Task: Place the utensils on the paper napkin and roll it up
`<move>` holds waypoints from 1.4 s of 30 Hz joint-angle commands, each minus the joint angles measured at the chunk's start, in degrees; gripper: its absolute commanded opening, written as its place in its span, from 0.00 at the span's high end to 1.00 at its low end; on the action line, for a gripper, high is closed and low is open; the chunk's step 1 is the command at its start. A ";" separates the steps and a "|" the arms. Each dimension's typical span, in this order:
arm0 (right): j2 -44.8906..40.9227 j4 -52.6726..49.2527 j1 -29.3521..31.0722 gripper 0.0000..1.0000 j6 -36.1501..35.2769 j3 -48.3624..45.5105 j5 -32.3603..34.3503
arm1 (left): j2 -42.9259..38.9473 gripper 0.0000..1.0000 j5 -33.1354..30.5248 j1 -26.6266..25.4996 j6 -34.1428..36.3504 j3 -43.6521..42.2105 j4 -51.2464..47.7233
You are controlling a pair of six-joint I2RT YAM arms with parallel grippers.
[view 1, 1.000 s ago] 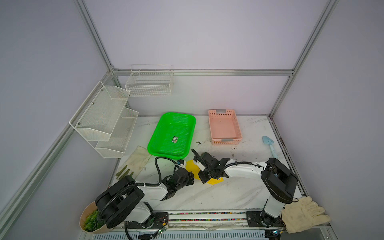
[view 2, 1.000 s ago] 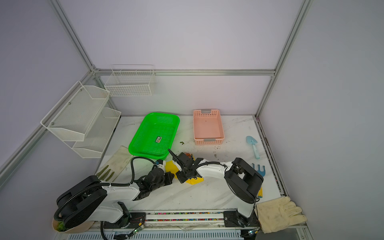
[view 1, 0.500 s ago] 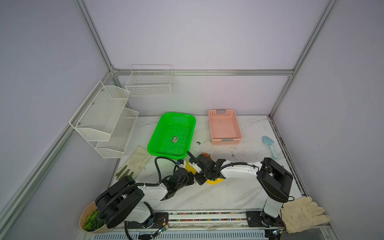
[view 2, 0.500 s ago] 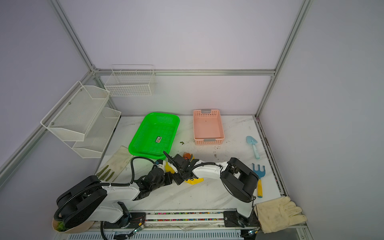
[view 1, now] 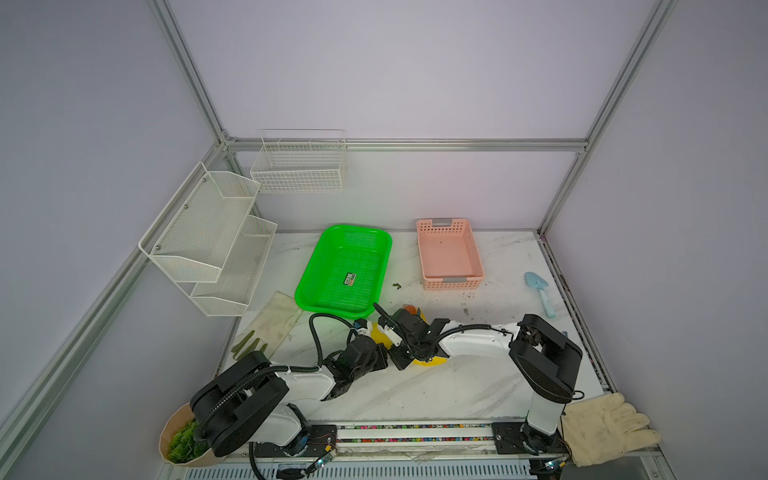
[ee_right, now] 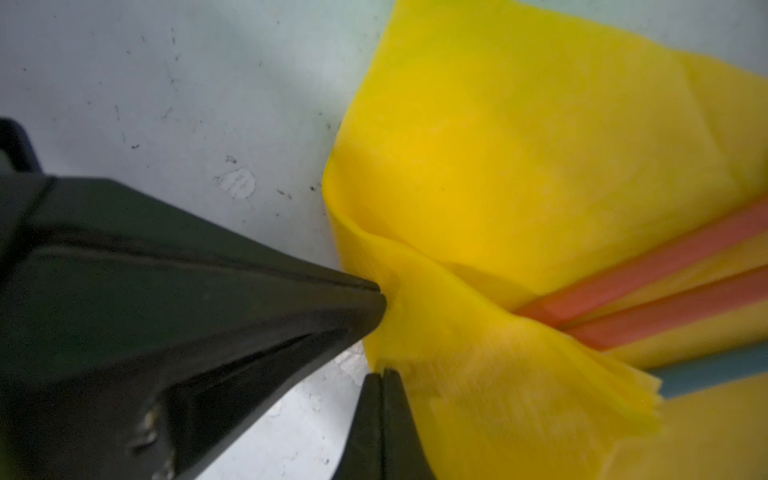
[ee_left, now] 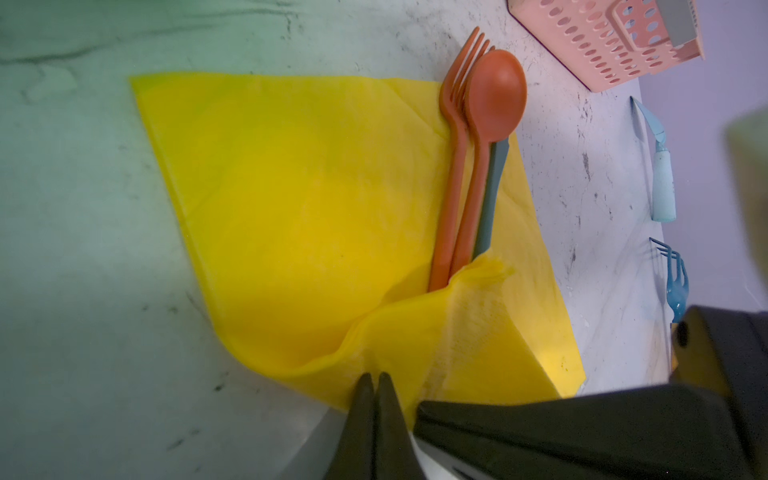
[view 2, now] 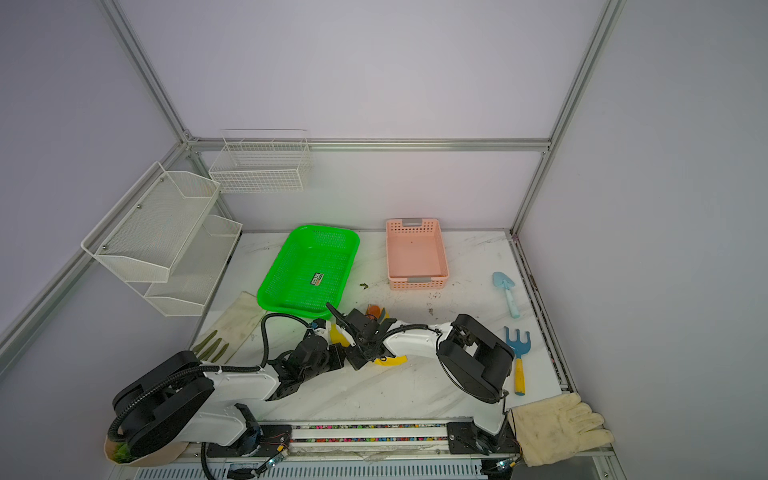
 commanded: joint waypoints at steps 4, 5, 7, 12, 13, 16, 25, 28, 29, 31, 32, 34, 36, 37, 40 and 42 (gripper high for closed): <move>-4.13 -2.25 0.03 1.00 -0.60 -0.43 2.25 | -0.08 1.00 -0.51 0.45 1.34 2.13 -1.26; -4.19 -2.30 0.01 1.00 -0.64 -0.63 2.33 | 0.04 1.00 -0.56 0.48 1.34 2.12 -1.23; -3.85 -2.10 0.01 1.00 -0.65 -1.22 2.12 | 0.22 1.00 -0.52 0.51 1.32 2.10 -1.03; -3.35 -0.70 0.11 1.00 0.04 -2.99 0.91 | 0.14 1.00 -0.43 0.46 1.25 2.12 -1.14; -3.45 -0.50 0.12 1.00 0.18 -3.30 0.85 | 0.06 1.00 -0.54 0.47 1.25 2.09 -1.22; -3.79 -0.24 0.11 1.00 0.38 -4.07 0.91 | 0.05 1.00 -0.56 0.48 1.34 2.19 -1.22; -6.84 -1.61 0.14 1.00 0.38 -3.58 0.79 | 0.54 1.00 -0.39 0.45 1.34 2.43 -1.04; -8.27 -1.91 0.10 1.00 0.46 -4.07 0.89 | 0.50 1.00 -0.46 0.46 1.33 2.52 -1.26; -8.37 -1.91 0.11 1.00 0.44 -4.45 0.69 | 0.58 1.00 -0.48 0.50 1.41 2.54 -1.25; -8.46 -1.58 0.10 1.00 0.71 -5.25 0.51 | 0.65 1.00 -0.48 0.47 1.42 2.62 -1.09; -8.45 -1.32 0.11 1.00 0.88 -5.75 0.41 | 0.67 1.00 -0.39 0.45 1.34 2.63 -1.12; -8.59 -0.48 0.21 1.00 1.44 -6.92 -0.09 | 0.67 1.00 -0.41 0.48 1.34 2.65 -1.16; -8.99 0.26 0.27 1.00 1.81 -7.99 -0.38 | 0.60 1.00 -0.43 0.51 1.42 2.65 -1.34; -9.06 0.59 0.27 1.00 1.98 -8.44 -0.46 | 0.58 1.00 -0.39 0.46 1.43 2.66 -1.29; -8.79 1.25 0.28 1.00 2.09 -9.30 -0.32 | 0.67 1.00 -0.33 0.45 1.50 2.89 -1.40; -8.56 1.43 0.32 1.00 2.16 -9.50 -0.13 | 0.81 1.00 -0.17 0.47 1.52 3.05 -1.41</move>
